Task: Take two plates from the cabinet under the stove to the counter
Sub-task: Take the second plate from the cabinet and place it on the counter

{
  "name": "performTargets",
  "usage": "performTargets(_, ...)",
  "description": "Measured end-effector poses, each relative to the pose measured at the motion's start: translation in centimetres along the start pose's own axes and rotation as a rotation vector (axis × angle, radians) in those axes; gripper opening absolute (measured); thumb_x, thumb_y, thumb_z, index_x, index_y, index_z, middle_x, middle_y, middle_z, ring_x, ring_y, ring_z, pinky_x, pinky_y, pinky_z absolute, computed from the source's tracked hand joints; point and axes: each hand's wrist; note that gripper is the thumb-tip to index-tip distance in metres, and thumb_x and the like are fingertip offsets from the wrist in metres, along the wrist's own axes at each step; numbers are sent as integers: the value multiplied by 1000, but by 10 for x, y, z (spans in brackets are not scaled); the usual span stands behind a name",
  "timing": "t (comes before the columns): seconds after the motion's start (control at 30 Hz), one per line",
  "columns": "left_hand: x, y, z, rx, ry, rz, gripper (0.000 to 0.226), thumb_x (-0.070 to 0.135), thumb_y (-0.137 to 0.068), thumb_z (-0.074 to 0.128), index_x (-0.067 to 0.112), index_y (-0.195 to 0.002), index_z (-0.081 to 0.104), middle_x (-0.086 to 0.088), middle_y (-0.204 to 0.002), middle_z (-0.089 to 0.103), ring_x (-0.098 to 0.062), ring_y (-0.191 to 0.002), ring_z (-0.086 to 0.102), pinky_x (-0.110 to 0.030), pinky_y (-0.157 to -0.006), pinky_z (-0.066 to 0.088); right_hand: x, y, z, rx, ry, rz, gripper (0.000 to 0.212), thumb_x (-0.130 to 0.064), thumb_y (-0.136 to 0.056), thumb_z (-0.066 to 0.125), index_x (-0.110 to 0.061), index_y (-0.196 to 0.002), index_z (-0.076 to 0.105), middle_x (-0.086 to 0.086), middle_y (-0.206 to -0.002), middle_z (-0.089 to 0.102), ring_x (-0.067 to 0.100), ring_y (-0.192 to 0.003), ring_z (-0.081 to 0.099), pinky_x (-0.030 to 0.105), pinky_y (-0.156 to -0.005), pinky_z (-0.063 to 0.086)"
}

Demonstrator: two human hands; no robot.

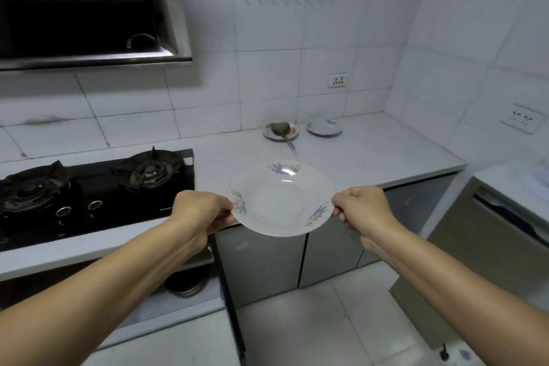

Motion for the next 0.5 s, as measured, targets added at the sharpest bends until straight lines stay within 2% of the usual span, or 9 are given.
performTargets(0.1,-2,-5,46,-6,1,1,7,-18,-74,61,-12,-78,63,-21,-70,70,-19,-43,66,-23,-39,52,2,-30,-37,11,16,-11,14,2,-72,55,6,-64,65,5,-44,56,6,-32,43,16,-36,33)
performTargets(0.23,-7,-15,98,-28,1,-4,8,-18,-73,61,-10,-72,63,-17,-58,71,-21,-44,67,-23,-40,52,10,-67,-75,32,47,-3,14,1,-72,56,4,-62,66,4,-44,57,4,-31,46,18,-38,36)
performTargets(0.37,-8,-35,143,-51,-19,-15,6,-17,-72,63,-11,-71,63,-18,-61,72,-22,-45,67,-24,-42,54,17,-106,-102,54,34,22,13,1,-73,57,9,-68,67,1,-41,56,4,-31,47,16,-36,36)
performTargets(0.5,-3,-64,185,-72,-34,-19,4,-15,-72,65,-12,-71,63,-18,-61,72,-22,-47,68,-25,-43,54,20,-149,-117,84,14,37,13,2,-73,57,7,-66,67,-1,-38,55,3,-31,46,16,-34,36)
Point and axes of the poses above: each hand's wrist, its own y-axis away from the middle knuckle, its own z-axis out of the palm, x = y × z
